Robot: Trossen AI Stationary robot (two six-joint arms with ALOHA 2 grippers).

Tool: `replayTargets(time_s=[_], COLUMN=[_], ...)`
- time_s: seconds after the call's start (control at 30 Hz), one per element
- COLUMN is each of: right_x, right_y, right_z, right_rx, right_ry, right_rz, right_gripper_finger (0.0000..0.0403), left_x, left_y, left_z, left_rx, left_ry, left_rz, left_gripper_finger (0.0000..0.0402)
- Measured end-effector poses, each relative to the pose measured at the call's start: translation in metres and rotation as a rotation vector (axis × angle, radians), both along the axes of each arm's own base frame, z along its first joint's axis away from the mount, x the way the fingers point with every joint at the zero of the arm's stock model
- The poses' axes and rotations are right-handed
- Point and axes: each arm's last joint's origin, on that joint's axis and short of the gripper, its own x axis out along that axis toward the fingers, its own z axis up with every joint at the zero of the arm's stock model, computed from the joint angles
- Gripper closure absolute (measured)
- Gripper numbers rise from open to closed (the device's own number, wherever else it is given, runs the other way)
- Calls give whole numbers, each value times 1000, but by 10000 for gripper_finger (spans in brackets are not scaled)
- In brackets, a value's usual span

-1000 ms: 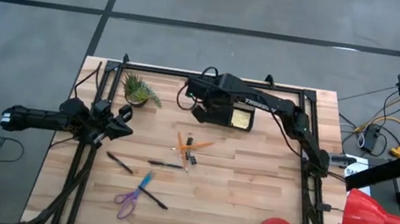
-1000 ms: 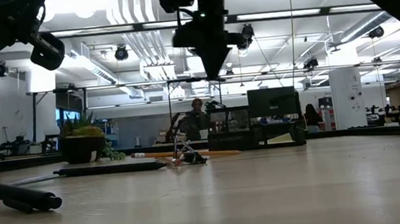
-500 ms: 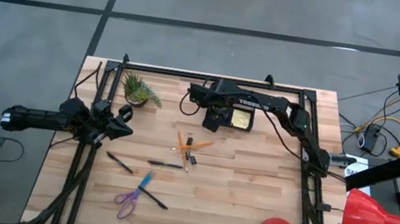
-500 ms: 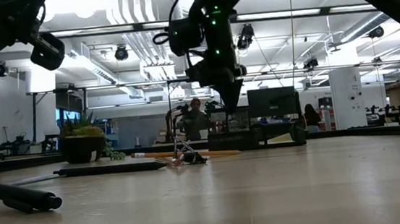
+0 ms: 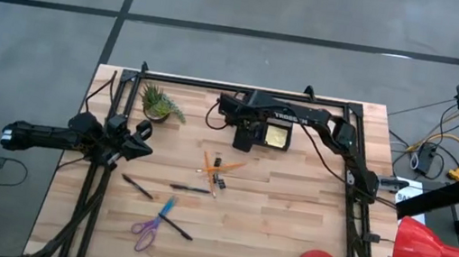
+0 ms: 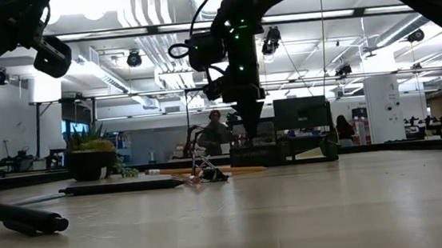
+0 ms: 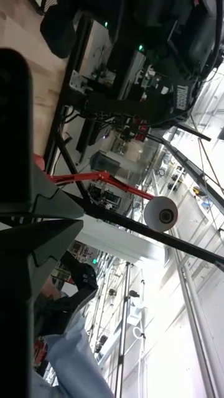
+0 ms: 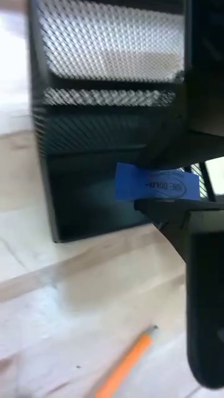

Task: Pick and place office supplies into organizer
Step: Put the blue eraser into the black desk organizer, then put the top orange pencil into the black desk organizer

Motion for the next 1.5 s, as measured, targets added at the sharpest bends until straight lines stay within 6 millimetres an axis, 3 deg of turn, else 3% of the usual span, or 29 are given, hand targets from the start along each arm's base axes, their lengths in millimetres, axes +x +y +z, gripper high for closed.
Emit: replayTargets(time_s=[0.3, 0.53, 0.73, 0.9, 1.1, 1.5], right_x=[1, 1, 6, 16, 30, 28], right_y=[-4, 1, 39, 79, 98, 101], right_z=[2, 6, 19, 8, -13, -39], right_rx=[-4, 53, 167, 162, 146, 169], right_ry=[-22, -29, -48, -27, -107, -123], right_rz=[6, 33, 314, 570, 496, 423], right_gripper_finger=[250, 219, 219, 225, 233, 240], left_x=[0, 0, 0, 0, 0, 0], left_y=[0, 0, 0, 0, 0, 0], left_z=[0, 0, 0, 0, 0, 0], left_rx=[0, 0, 0, 0, 0, 0], left_ry=[1, 1, 0, 0, 0, 0], left_rz=[0, 0, 0, 0, 0, 0], left_gripper_finger=[402, 402, 402, 402, 402, 402])
